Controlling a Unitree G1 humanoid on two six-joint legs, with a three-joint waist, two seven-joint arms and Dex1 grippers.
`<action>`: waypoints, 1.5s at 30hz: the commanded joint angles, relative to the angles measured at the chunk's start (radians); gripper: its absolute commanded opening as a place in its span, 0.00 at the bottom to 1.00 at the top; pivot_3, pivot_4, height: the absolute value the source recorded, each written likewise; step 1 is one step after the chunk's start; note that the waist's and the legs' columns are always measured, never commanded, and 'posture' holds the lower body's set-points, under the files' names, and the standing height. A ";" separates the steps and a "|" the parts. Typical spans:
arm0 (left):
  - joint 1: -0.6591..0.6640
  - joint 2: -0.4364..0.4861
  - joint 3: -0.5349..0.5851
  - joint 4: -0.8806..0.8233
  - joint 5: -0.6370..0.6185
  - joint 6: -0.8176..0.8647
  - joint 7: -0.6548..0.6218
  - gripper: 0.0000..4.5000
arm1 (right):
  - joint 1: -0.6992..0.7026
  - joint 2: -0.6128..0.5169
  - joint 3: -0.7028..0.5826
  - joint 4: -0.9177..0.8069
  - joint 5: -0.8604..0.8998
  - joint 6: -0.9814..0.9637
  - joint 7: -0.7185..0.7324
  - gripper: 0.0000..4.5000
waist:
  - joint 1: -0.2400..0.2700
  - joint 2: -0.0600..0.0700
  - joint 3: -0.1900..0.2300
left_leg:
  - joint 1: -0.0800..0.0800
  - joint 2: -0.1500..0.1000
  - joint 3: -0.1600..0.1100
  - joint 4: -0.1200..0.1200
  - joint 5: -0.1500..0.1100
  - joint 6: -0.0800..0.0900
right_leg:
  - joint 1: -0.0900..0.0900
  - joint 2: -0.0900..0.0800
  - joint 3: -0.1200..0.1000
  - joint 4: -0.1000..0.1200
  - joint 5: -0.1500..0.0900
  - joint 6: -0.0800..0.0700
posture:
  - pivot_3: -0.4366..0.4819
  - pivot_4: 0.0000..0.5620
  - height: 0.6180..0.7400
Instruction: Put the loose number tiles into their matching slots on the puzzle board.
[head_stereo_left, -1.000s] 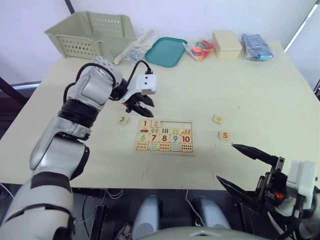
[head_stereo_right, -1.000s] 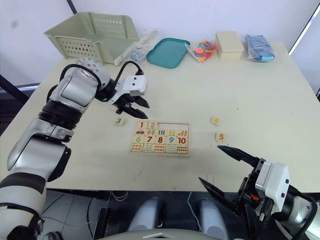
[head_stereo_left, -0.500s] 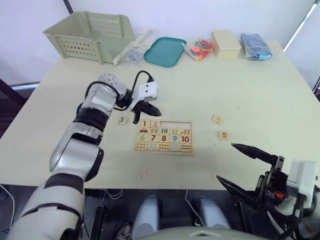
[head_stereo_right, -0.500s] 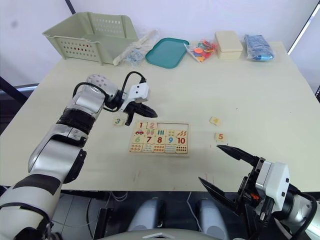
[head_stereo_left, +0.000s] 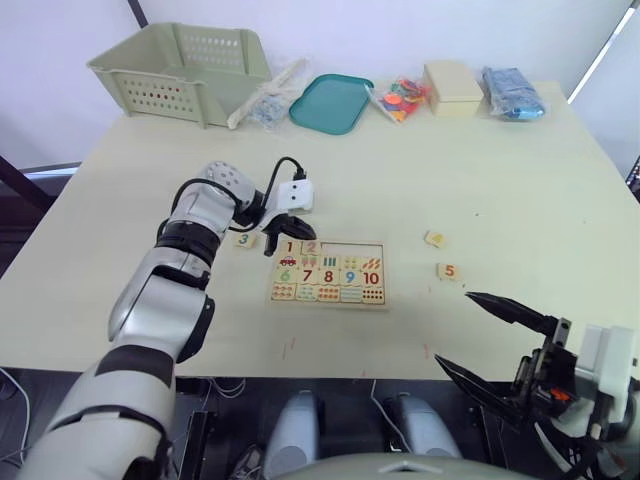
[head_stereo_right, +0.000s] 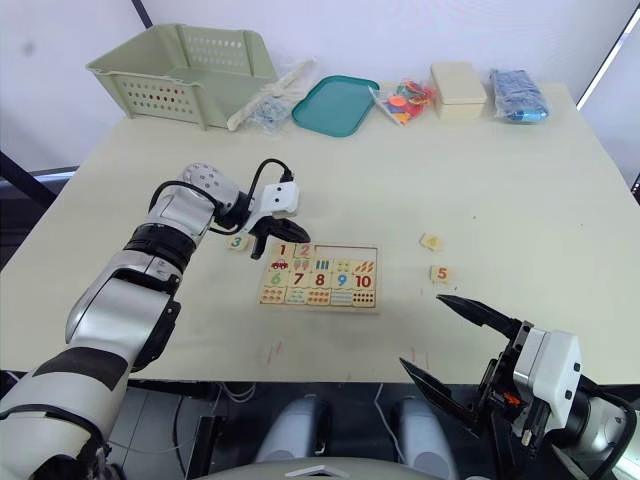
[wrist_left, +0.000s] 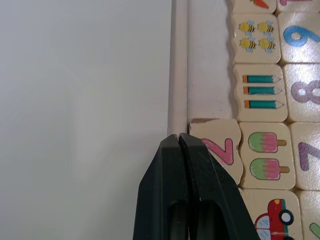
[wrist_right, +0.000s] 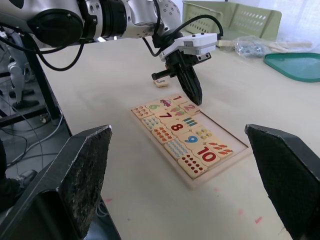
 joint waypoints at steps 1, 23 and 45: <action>-0.023 0.007 0.011 0.004 0.012 -0.033 -0.006 0.01 | 0.012 0.003 -0.021 -0.028 0.007 -0.022 -0.004 1.00 | 0.000 0.000 0.000 | 0.000 0.000 0.000 0.000 0.000 0.000 | 0.000 0.000 0.000 0.000 0.000 0.000 | 0.48 0.27 1.00; 0.305 0.093 0.394 -0.435 -0.313 0.348 0.158 0.01 | -0.200 0.085 0.109 0.083 -0.095 0.041 -0.198 1.00 | -0.024 0.000 0.000 | 0.001 0.001 0.000 -0.001 0.000 0.000 | 0.000 0.000 0.000 0.002 0.000 0.000 | 0.48 0.27 1.00; 1.209 -0.095 0.853 -1.371 -0.712 0.667 0.697 0.01 | -0.288 0.009 -0.036 0.492 -0.023 -0.022 0.065 1.00 | -0.008 0.001 -0.001 | 0.003 0.000 0.002 -0.001 0.000 0.000 | 0.000 -0.003 0.001 0.002 0.000 0.000 | 0.48 0.27 1.00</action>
